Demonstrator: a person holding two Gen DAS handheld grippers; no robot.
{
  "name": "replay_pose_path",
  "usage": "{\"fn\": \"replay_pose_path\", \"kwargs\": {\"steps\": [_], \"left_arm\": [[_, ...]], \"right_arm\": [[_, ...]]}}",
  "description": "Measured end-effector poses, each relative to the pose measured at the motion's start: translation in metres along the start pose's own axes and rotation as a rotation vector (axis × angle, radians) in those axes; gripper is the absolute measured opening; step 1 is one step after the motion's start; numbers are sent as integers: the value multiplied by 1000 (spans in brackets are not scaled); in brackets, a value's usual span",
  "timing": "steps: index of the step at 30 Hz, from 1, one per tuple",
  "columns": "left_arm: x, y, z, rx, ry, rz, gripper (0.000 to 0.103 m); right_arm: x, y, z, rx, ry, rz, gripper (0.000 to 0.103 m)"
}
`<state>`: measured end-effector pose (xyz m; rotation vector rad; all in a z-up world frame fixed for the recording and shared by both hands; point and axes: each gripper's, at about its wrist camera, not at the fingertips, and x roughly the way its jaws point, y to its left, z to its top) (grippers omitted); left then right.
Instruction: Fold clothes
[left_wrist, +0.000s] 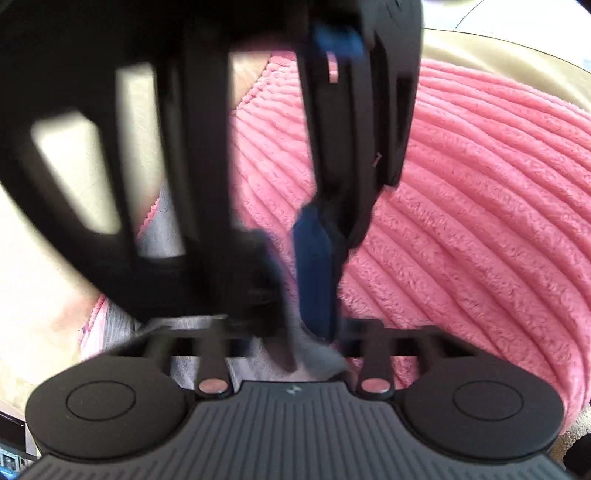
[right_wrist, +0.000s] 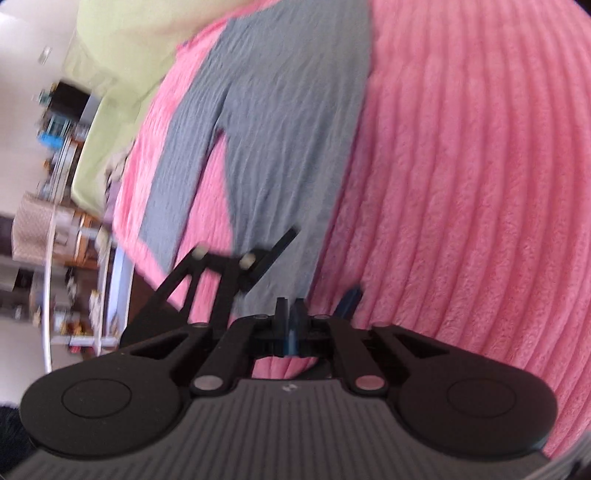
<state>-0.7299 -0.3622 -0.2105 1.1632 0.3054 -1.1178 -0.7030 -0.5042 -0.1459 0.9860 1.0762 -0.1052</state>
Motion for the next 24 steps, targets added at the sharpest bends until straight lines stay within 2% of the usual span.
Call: {"fn": "replay_pose_path", "kwargs": {"steps": [2,4,7,10,11,12,14,18,20,24], "left_arm": [[0,6,-5,-38,2,-31,1],[-3,14,-9,-64,3,-37,0],[-9,31,-14,-132,9,-59,0],[-15,47,-18,-204,19,-98,0],[-11,56,-15,-227,29,-111,0],[-7,63,-9,-247,36,-119,0],[-5,67,4,-303,54,-140,0],[-4,82,8,-373,105,-143,0],[-1,88,12,-399,122,-149,0],[6,99,17,-456,139,-167,0]], "right_arm": [[-16,-3,13,-17,-36,-67,40],[-30,-10,29,-5,-88,-103,45],[-56,-22,68,4,-196,-143,44],[-68,-24,117,-56,-243,-148,36],[-67,-26,134,-71,-241,-137,26],[-63,-29,151,-81,-238,-127,24],[-47,-42,185,-84,-223,-107,24],[-16,-66,245,-85,-188,-66,24],[0,-73,263,-90,-162,-52,25],[26,-76,273,-80,-125,-52,25]]}}
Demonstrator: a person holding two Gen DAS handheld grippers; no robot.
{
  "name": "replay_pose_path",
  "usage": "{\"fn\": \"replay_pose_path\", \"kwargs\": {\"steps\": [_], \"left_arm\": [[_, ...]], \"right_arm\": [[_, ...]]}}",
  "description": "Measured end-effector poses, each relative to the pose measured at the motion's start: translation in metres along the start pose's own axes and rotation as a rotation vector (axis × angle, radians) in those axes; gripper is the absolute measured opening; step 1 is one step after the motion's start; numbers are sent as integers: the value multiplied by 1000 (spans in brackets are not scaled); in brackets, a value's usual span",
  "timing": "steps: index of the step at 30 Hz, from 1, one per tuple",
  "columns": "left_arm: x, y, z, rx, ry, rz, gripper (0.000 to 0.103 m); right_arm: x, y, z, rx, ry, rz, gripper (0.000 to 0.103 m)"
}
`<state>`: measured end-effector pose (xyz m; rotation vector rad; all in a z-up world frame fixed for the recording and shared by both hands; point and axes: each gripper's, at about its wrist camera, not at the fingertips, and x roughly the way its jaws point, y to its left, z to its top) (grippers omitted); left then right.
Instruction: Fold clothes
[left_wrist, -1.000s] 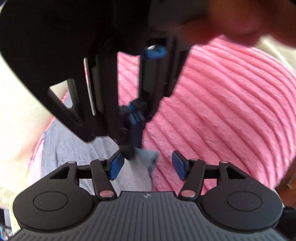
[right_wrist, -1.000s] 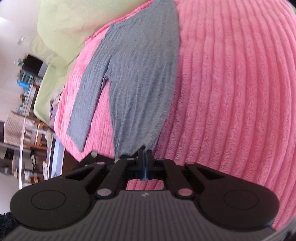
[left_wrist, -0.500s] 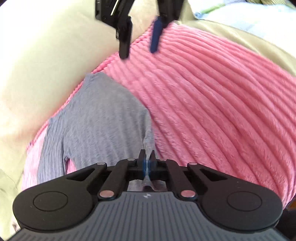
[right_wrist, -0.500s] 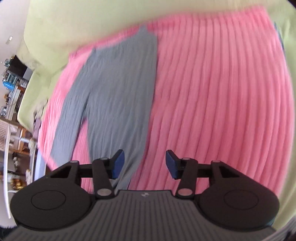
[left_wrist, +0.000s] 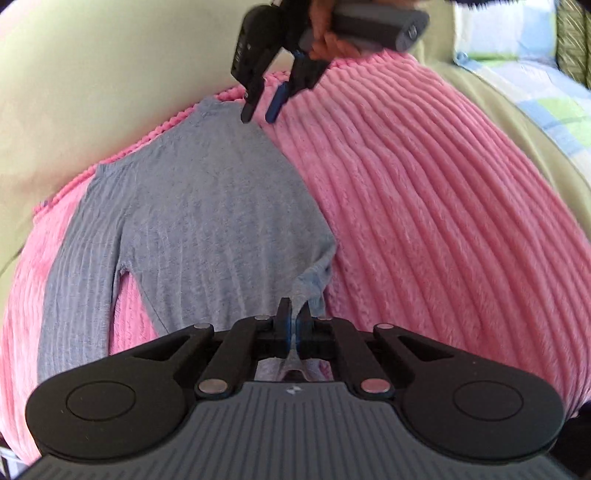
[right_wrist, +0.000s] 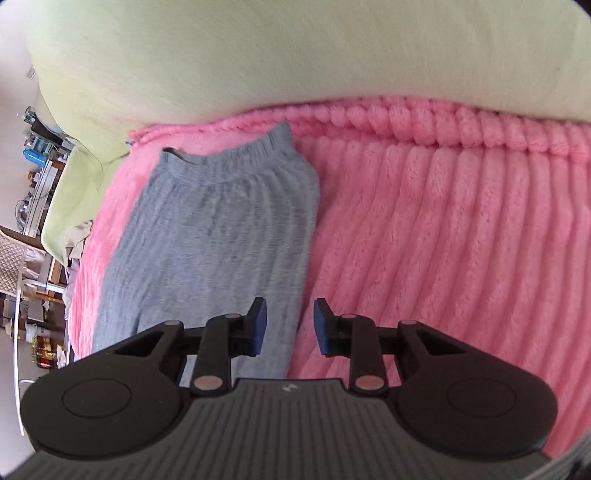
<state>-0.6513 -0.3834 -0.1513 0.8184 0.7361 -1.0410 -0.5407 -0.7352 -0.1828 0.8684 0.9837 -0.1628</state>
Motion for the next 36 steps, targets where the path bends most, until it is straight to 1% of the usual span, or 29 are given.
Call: {"fn": "replay_pose_path", "kwargs": {"steps": [4,7,11,15,16,17,20,22,25,27,30,31,32,33,34,36], "left_arm": [[7,3,3,-14,26,1,0],[7,13,4,-54,37,-9,0],[-10,36,1,-168,29,-42,0],[-30,79,-8,-312,24,-30,0],[-39,100,-14,-366,25,-7,0],[-43,116,-19,-399,27,15,0],[-53,164,-35,-473,34,80,0],[-54,194,-46,-495,40,119,0],[-43,247,-67,-501,61,181,0],[-32,271,-78,-500,76,196,0],[-10,299,-95,-513,114,183,0],[-1,306,-101,-515,133,170,0],[8,309,-107,-513,157,153,0],[14,310,-111,-513,173,142,0],[21,311,-116,-516,195,120,0],[23,313,-122,-530,201,86,0]], "right_arm": [[17,-7,4,9,9,21,25],[22,-5,9,1,5,54,0],[12,14,19,-22,-5,31,0],[2,66,40,-97,0,13,0],[6,89,49,-139,8,7,0],[12,110,56,-173,17,3,0],[38,165,75,-257,40,-18,0],[65,205,86,-319,60,-43,0],[106,250,98,-378,95,-69,0],[149,279,104,-412,117,-108,0],[185,293,105,-427,131,-137,0],[197,295,105,-420,147,-142,5],[210,296,104,-405,181,-139,19],[215,296,104,-396,203,-131,30],[212,295,104,-404,199,-129,39],[196,294,108,-450,182,-125,41]]}}
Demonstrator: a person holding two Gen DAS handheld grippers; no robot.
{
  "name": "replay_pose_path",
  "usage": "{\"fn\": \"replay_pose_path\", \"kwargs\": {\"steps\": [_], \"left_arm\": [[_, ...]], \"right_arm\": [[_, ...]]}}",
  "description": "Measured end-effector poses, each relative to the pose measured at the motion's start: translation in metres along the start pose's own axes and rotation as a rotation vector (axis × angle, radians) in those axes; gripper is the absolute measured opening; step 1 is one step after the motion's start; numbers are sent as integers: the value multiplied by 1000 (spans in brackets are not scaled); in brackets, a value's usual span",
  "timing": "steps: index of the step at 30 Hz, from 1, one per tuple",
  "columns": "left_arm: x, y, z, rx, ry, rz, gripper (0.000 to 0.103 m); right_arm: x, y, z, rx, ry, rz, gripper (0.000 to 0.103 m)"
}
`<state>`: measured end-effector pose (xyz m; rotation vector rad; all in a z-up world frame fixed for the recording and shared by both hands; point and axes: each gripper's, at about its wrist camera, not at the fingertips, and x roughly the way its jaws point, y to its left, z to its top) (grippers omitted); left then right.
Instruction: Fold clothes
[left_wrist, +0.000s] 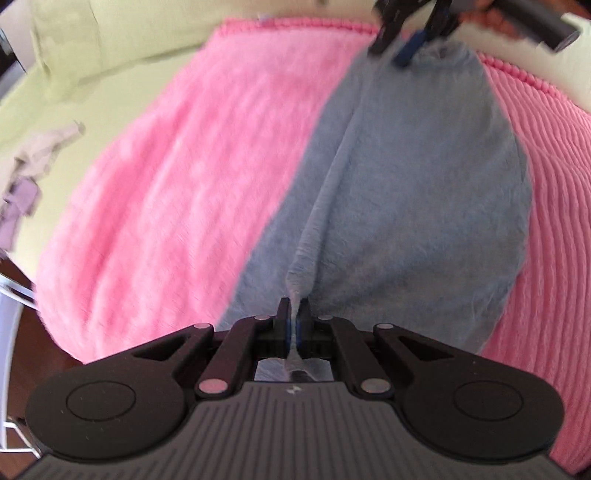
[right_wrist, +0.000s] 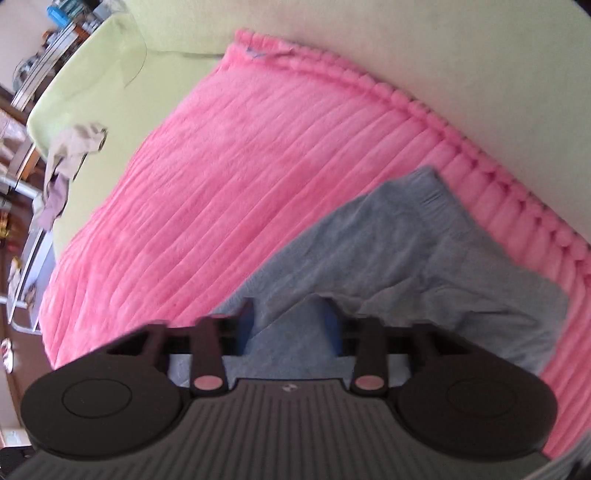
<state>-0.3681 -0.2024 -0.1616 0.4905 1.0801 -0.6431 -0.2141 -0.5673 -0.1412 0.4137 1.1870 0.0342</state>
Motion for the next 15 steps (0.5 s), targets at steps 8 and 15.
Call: {"fn": "replay_pose_path", "kwargs": {"steps": [8,15], "left_arm": [[14,9,-1,-41,35,-39,0],[16,5,1,-52,51,-7,1]], "right_arm": [[-51,-15,12,-545,43,-176,39],[-15,-15,32,-822,194,-133,35]]}}
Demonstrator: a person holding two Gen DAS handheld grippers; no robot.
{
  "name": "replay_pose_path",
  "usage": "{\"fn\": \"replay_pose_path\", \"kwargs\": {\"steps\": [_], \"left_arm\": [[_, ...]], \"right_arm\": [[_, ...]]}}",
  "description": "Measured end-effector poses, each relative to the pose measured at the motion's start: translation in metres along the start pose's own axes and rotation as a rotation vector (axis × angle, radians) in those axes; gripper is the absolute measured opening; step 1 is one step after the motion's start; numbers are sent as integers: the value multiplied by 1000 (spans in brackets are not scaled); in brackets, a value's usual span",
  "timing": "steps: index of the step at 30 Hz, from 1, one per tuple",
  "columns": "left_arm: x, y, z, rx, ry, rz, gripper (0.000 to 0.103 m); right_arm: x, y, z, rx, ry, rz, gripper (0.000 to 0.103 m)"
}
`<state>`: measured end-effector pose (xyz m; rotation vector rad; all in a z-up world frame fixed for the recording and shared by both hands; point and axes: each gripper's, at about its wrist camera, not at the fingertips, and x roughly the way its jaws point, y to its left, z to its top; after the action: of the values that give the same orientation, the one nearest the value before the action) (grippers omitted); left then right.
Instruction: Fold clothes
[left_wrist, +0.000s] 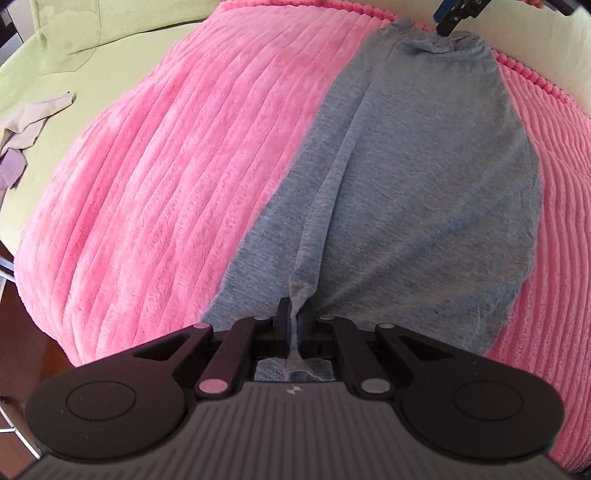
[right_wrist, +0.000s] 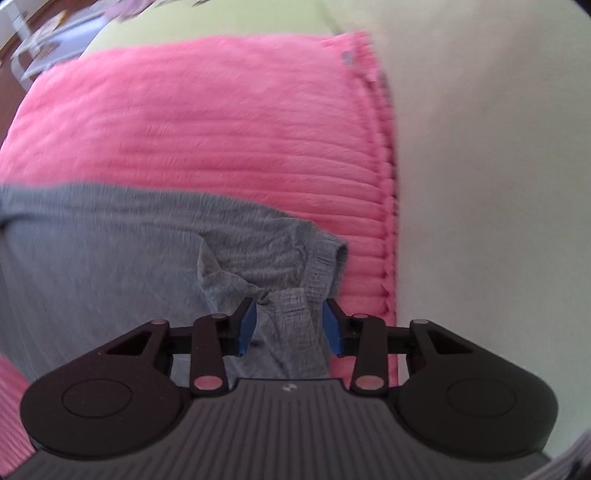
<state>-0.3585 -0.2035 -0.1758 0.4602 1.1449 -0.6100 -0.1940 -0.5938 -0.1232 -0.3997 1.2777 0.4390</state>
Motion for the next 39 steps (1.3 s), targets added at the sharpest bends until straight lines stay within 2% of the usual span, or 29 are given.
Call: {"fn": "replay_pose_path", "kwargs": {"steps": [3,4,5,8,10,13,20,28,33,34,35,36,37,38,39], "left_arm": [[0,-3,1,-14,9,16,1],[0,-5,1,-22,13,23,1],[-2,-6,1,-27,14,23,1],[-13,-5,2,-57,2,32,0],[-23,-5,3,-82,-9,40,0],[-32,-2,5,-114,-11,61,0],[-36,5,4,-143,-19,128,0],[-40,6,-3,-163,-46,145,0],[-23,9,0,-166,-23,177,0],[-19,11,0,-173,-9,179,2],[-13,12,1,-178,14,175,9],[-7,14,1,-178,59,155,18],[-5,15,1,-175,86,144,19],[-8,16,0,-175,91,130,27],[-13,17,0,-178,90,110,44]], "right_arm": [[18,-4,3,-28,38,47,35],[24,-3,3,-49,49,69,24],[27,-1,2,-71,55,82,20],[15,5,1,-128,-9,97,20],[-5,3,4,-119,-95,80,20],[-22,-6,14,-101,-176,37,20],[-4,-27,30,-79,-194,-61,20],[-15,-38,6,-31,-229,-113,20],[-2,-32,10,-5,-233,-140,20],[7,-28,12,-15,-215,-151,20],[15,-25,14,-20,-195,-155,22],[24,-21,16,-26,-164,-165,27],[32,-16,18,-37,-132,-190,39],[36,-11,20,-44,-118,-212,46],[37,-7,21,-48,-113,-228,50]]}}
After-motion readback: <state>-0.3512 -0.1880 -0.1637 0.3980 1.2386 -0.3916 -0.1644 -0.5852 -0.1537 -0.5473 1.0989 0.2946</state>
